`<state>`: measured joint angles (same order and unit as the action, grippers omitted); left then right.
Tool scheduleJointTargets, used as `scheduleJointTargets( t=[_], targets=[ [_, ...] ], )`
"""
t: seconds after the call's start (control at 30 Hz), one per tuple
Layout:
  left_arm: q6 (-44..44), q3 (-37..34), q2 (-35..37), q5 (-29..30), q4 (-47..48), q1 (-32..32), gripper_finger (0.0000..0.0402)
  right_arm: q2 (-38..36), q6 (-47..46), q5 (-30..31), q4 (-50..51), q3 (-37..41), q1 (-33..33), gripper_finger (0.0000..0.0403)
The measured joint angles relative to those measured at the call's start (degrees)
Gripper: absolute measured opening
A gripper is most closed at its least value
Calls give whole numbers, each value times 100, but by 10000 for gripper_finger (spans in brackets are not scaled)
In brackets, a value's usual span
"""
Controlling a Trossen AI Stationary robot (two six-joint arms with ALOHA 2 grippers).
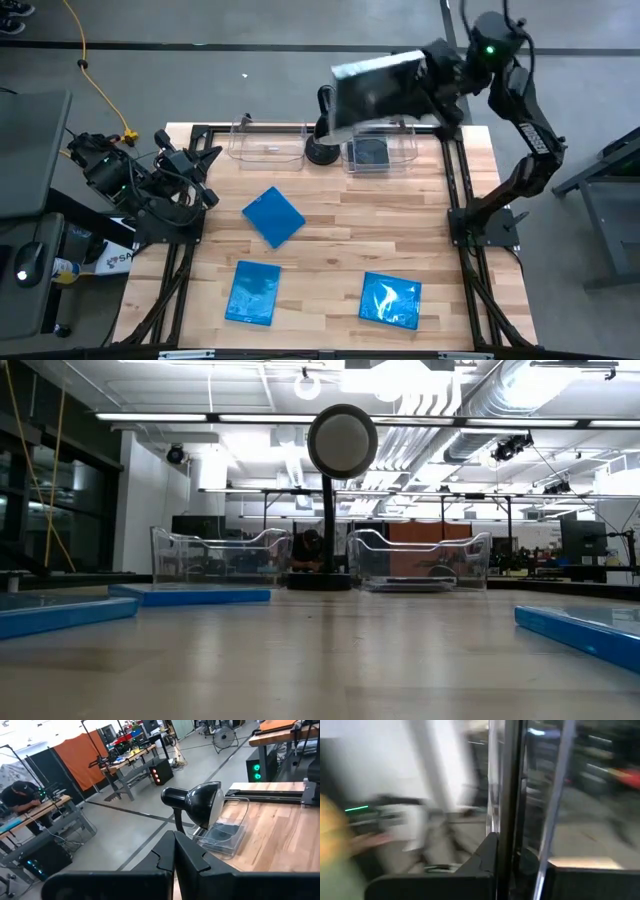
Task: Pick & place jewel cases by type
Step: Put the black CD case into the right transparent bin
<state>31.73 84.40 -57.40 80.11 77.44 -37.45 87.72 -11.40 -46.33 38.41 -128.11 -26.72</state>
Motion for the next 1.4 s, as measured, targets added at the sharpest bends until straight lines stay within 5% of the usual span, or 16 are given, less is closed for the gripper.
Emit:
scheduleJointTargets(
  t=[0.33, 0.6, 0.73, 0.93, 1.4],
  targets=[
    [11, -2, 109, -41, 74, 0, 0, 22, 371, 3683, 2750, 2, -1221, 0],
    [24, -2, 104, -154, 76, 0, 0, -24, 492, 5051, 3368, 1086, -1990, 0],
    [39, -2, 104, -154, 76, 0, 0, -31, 345, 4897, 3188, 2125, -2356, 0],
    [39, -2, 104, -154, 74, 0, 0, -31, -19, 3480, 1956, 3686, -2807, 0],
    [154, -4, 102, -262, 120, 0, 0, -33, -1179, 1730, 204, 6151, -3180, 0]
  ],
)
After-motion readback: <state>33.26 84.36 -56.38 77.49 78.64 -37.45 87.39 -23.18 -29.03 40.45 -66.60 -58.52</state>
